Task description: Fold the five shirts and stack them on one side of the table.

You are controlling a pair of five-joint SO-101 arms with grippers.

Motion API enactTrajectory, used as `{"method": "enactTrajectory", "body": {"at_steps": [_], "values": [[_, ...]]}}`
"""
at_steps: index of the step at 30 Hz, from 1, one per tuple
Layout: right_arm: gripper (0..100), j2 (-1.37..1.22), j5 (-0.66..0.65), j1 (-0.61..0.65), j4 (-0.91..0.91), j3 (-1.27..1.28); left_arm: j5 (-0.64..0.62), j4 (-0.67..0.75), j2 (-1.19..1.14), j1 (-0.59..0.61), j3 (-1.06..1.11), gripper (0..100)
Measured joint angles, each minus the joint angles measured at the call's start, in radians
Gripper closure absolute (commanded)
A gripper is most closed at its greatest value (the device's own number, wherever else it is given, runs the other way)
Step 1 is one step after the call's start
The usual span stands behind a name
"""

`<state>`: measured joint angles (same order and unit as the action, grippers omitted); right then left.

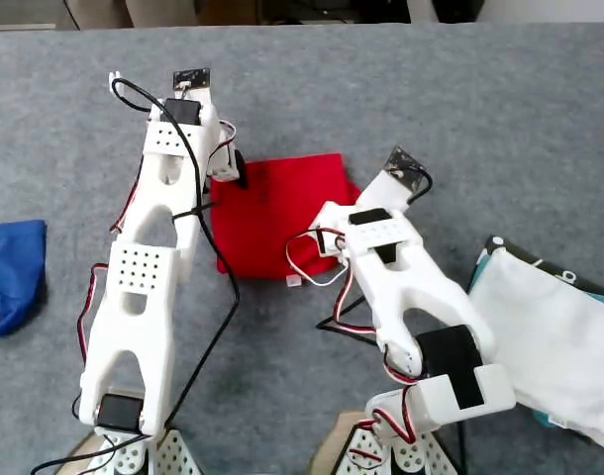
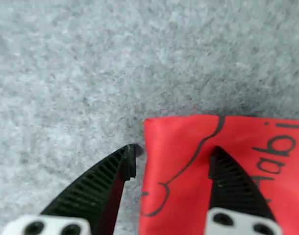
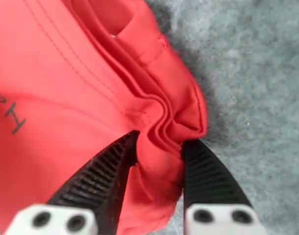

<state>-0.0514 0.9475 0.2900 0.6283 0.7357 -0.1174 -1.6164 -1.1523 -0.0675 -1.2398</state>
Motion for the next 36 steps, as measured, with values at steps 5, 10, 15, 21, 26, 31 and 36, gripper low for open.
{"method": "enactTrajectory", "body": {"at_steps": [5, 10, 15, 21, 26, 31, 36], "values": [[89.2, -0.005, 0.000, 0.000, 0.000, -0.008, -0.035, 0.034, 0.000, -0.005, 0.000, 97], [89.3, -0.006, 0.000, 0.000, 0.000, -0.009, -0.037, 0.043, 0.000, -0.006, -0.002, 96], [97.2, -0.008, 0.000, 0.000, 0.000, -0.014, -0.037, 0.043, 0.000, -0.006, -0.002, 96], [99.4, 0.006, -0.038, -0.002, -0.002, -0.014, -0.038, 0.043, 0.000, -0.018, -0.002, 96], [99.4, 0.048, -0.049, 0.000, -0.002, -0.012, -0.089, 0.031, 0.000, -0.034, -0.009, 97], [99.4, 0.130, -0.081, 0.002, -0.002, -0.012, -0.137, -0.048, -0.003, -0.048, -0.149, 98], [99.4, 0.241, -0.121, -0.006, 0.026, -0.012, -0.252, -0.107, -0.003, -0.075, -0.347, 98]]}}
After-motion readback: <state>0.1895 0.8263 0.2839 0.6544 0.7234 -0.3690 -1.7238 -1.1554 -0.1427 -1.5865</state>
